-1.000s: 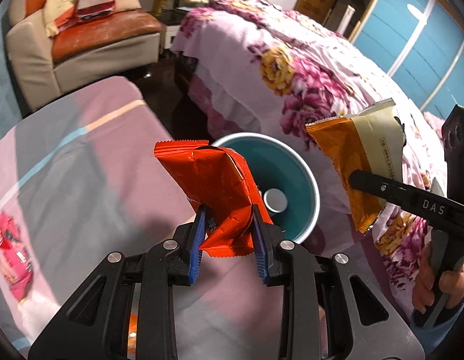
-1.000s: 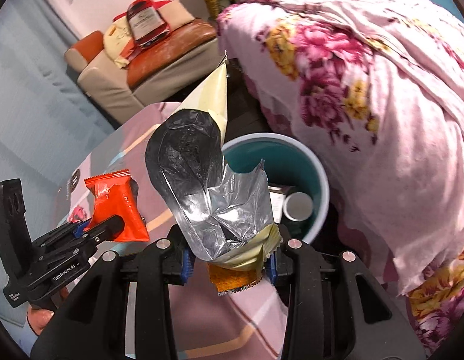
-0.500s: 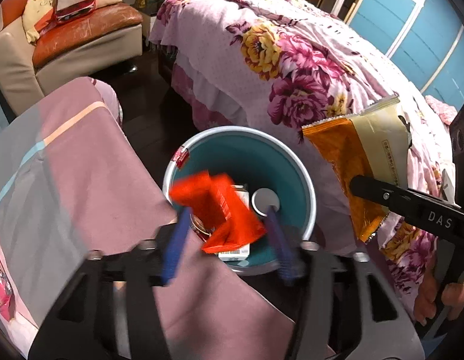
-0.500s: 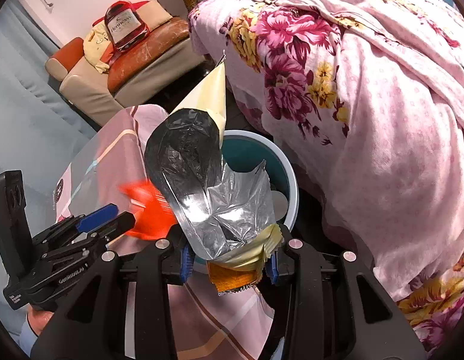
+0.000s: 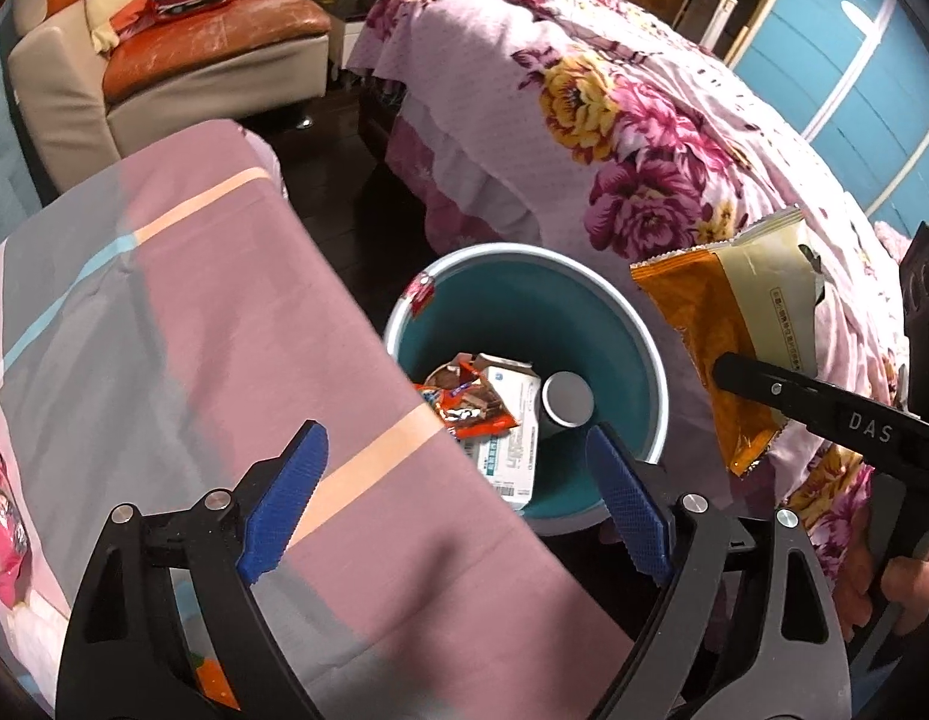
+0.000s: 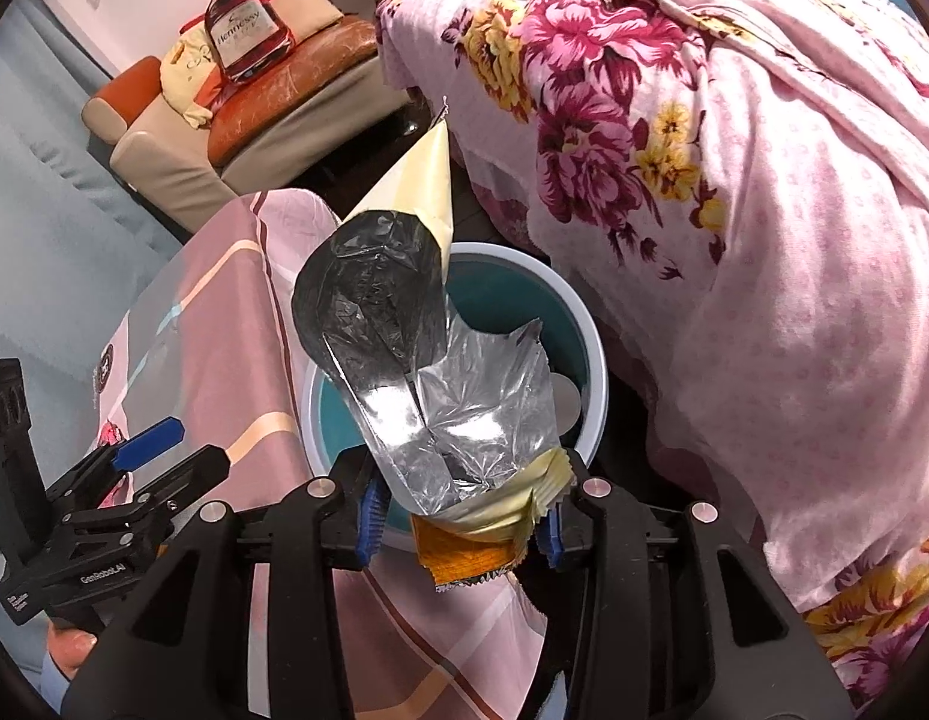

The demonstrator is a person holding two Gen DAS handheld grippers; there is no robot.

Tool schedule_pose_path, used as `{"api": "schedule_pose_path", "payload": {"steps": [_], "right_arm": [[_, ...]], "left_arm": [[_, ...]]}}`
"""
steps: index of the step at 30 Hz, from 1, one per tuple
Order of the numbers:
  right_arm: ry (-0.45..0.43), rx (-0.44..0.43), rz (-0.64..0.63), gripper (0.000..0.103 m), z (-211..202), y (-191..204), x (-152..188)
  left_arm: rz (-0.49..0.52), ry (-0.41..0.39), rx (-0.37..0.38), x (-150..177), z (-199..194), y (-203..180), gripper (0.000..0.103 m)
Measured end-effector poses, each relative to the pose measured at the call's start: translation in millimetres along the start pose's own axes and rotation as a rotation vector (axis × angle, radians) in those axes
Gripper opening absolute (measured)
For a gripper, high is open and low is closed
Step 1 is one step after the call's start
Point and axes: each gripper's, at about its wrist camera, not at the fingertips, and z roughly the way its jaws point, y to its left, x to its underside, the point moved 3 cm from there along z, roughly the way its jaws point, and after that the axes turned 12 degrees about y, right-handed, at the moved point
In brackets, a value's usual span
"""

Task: Collect trash
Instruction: 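Open the right gripper to drop the yellow-orange chip bag into the bin, then move both grippers back to the table and grasp the white tissue with the right gripper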

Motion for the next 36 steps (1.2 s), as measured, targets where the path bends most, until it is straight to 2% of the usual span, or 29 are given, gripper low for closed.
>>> {"api": "schedule_pose_path", "payload": {"steps": [7,10,12,17,26,36], "right_arm": [[0.023,0.022,-0.021,0.046,11,14,-3],[0.021,0.039,-0.027,0.054,13,19,-3],[0.021,0.041,-0.025,0.065,15,21,-4],[0.023,0.054,-0.018,0.074,17,26,-3],[0.051,0.071,-0.012,0.078,16,38,5],[0.052,0.076,-0.071,0.082,7,75,21]], "left_arm": [[-0.019,-0.004,0.002,6,-4,15,0.088],[-0.026,-0.005,0.006,8,-5,20,0.088],[-0.033,-0.005,0.008,9,-6,24,0.088],[-0.054,-0.007,0.015,13,-9,35,0.088],[-0.085,-0.016,0.025,24,-21,52,0.089],[-0.119,-0.052,0.017,50,-50,77,0.089]]}}
